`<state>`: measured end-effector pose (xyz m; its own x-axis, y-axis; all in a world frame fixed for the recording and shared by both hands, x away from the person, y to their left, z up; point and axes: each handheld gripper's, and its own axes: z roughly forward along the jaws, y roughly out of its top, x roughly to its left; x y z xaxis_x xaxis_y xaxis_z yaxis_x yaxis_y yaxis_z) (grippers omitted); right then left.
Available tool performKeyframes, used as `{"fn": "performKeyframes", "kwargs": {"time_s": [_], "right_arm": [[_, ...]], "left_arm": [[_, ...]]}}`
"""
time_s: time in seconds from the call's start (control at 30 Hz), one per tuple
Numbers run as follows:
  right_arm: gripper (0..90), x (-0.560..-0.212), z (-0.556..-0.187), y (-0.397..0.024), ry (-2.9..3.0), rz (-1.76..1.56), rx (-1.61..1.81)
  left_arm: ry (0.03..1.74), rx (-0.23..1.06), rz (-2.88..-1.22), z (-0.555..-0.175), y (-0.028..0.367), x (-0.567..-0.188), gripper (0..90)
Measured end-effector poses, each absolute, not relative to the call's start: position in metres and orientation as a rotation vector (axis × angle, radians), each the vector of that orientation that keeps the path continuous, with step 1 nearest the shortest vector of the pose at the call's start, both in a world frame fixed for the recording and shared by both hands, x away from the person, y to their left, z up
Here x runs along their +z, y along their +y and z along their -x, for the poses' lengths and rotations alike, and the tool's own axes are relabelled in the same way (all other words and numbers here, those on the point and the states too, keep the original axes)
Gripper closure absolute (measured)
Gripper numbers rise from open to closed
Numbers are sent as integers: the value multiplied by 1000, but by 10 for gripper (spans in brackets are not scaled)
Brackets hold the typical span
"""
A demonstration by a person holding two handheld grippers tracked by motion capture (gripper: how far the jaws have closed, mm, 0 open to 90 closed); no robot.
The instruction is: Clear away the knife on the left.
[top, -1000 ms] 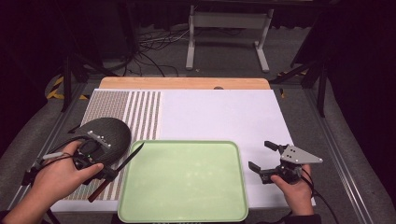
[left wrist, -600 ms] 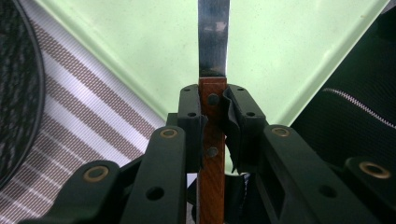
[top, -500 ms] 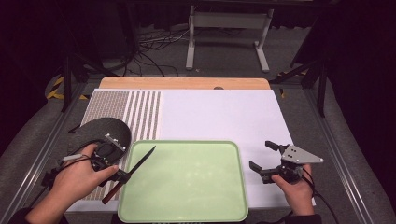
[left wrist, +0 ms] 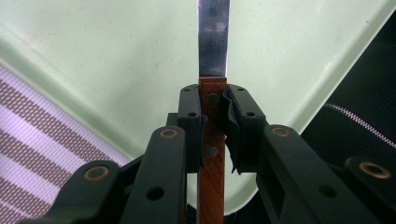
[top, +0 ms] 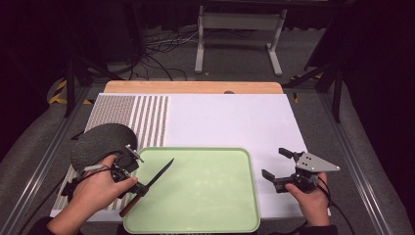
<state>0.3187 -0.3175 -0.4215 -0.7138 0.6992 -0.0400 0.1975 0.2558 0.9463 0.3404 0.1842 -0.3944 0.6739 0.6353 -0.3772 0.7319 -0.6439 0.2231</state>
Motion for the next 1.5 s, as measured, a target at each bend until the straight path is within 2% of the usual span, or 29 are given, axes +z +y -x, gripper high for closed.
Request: {"fn": "performKeyframes", "kwargs": {"time_s": [1.5], "right_arm": [[24, -423, -319, -317, 2089, -807, 1452]], "left_arm": [[1105, -493, -2556, -344, 163, -429, 777]]}}
